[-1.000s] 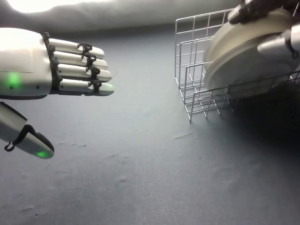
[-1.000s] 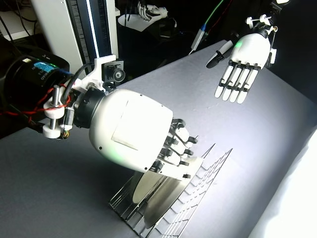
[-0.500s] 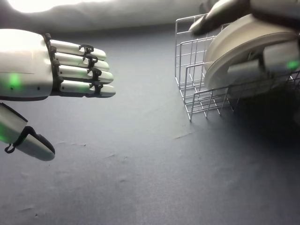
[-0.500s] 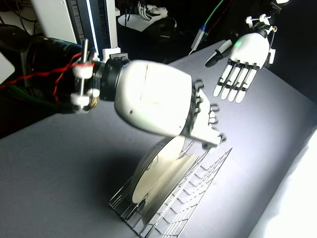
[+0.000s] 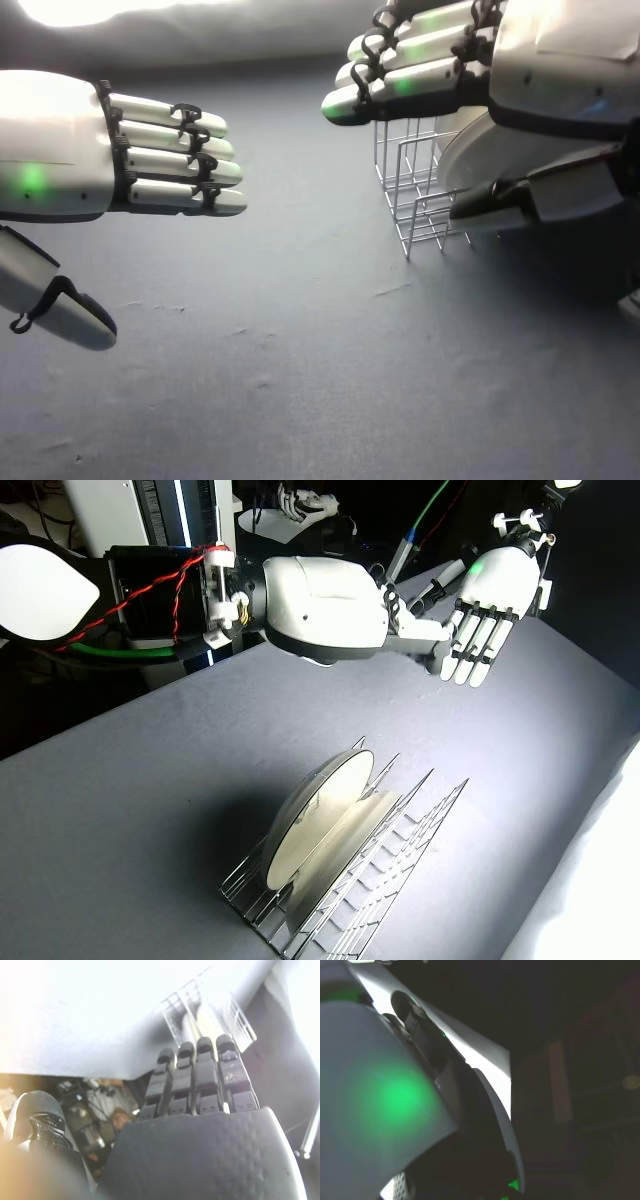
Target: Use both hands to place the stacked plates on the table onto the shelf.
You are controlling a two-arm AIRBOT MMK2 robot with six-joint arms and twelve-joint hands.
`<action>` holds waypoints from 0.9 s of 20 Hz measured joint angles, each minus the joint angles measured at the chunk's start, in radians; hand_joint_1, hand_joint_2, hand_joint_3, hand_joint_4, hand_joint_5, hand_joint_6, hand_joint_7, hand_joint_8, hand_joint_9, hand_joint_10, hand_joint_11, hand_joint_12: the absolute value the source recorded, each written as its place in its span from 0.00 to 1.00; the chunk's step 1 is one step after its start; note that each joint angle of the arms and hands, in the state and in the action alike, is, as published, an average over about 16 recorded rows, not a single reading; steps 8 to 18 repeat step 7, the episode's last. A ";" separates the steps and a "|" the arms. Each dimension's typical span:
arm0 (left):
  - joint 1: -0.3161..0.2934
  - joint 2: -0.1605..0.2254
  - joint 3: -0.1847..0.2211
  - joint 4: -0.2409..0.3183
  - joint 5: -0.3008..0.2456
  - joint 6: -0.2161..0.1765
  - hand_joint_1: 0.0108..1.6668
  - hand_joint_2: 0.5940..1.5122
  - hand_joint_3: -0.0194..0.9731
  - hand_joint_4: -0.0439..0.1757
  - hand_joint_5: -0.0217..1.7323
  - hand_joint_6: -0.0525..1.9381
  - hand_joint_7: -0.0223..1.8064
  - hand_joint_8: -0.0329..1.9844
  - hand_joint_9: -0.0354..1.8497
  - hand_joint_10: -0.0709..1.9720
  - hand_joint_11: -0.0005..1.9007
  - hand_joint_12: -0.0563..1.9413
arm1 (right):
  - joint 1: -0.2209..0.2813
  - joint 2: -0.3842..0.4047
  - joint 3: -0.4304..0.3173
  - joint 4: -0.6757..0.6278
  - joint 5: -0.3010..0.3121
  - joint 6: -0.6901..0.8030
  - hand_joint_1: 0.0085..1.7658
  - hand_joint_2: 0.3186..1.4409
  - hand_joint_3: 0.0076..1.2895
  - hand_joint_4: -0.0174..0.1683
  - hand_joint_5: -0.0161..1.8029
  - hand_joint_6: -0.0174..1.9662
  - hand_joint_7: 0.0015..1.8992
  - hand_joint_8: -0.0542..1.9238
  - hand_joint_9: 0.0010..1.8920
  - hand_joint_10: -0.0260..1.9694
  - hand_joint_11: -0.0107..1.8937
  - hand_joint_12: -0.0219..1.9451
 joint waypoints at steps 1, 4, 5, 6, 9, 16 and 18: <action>0.002 0.000 0.000 -0.001 0.000 0.000 0.04 0.56 0.02 0.22 0.15 0.24 0.17 0.21 0.15 0.23 0.08 0.27 | -0.002 -0.001 0.000 -0.010 0.011 -0.003 0.45 0.67 0.00 0.12 0.31 0.11 0.31 0.16 0.30 0.16 0.10 0.63; 0.005 -0.001 0.002 -0.002 0.000 -0.001 0.04 0.59 0.02 0.22 0.18 0.29 0.21 0.26 0.18 0.28 0.09 0.33 | -0.007 -0.003 0.000 -0.026 0.031 -0.010 0.42 0.68 0.00 0.12 0.31 0.13 0.30 0.19 0.29 0.20 0.11 0.64; 0.006 -0.001 0.003 -0.002 0.000 -0.001 0.05 0.60 0.02 0.22 0.19 0.32 0.22 0.28 0.19 0.30 0.10 0.36 | -0.009 -0.003 0.000 -0.029 0.035 -0.013 0.41 0.68 0.01 0.12 0.31 0.14 0.30 0.20 0.29 0.22 0.11 0.65; 0.008 -0.001 0.004 -0.002 0.000 -0.002 0.05 0.62 0.02 0.22 0.21 0.34 0.24 0.30 0.21 0.32 0.11 0.39 | -0.011 -0.004 0.000 -0.032 0.039 -0.015 0.39 0.69 0.01 0.12 0.31 0.15 0.30 0.22 0.29 0.23 0.12 0.66; 0.009 -0.001 0.004 -0.003 0.000 -0.002 0.05 0.63 0.02 0.22 0.23 0.38 0.26 0.33 0.23 0.35 0.12 0.43 | -0.013 -0.003 0.000 -0.034 0.042 -0.016 0.37 0.69 0.01 0.12 0.31 0.16 0.31 0.24 0.30 0.26 0.13 0.68; 0.009 -0.001 0.004 -0.003 0.000 -0.002 0.05 0.63 0.02 0.22 0.23 0.38 0.26 0.33 0.23 0.35 0.12 0.43 | -0.013 -0.003 0.000 -0.034 0.042 -0.016 0.37 0.69 0.01 0.12 0.31 0.16 0.31 0.24 0.30 0.26 0.13 0.68; 0.009 -0.001 0.004 -0.003 0.000 -0.002 0.05 0.63 0.02 0.22 0.23 0.38 0.26 0.33 0.23 0.35 0.12 0.43 | -0.013 -0.003 0.000 -0.034 0.042 -0.016 0.37 0.69 0.01 0.12 0.31 0.16 0.31 0.24 0.30 0.26 0.13 0.68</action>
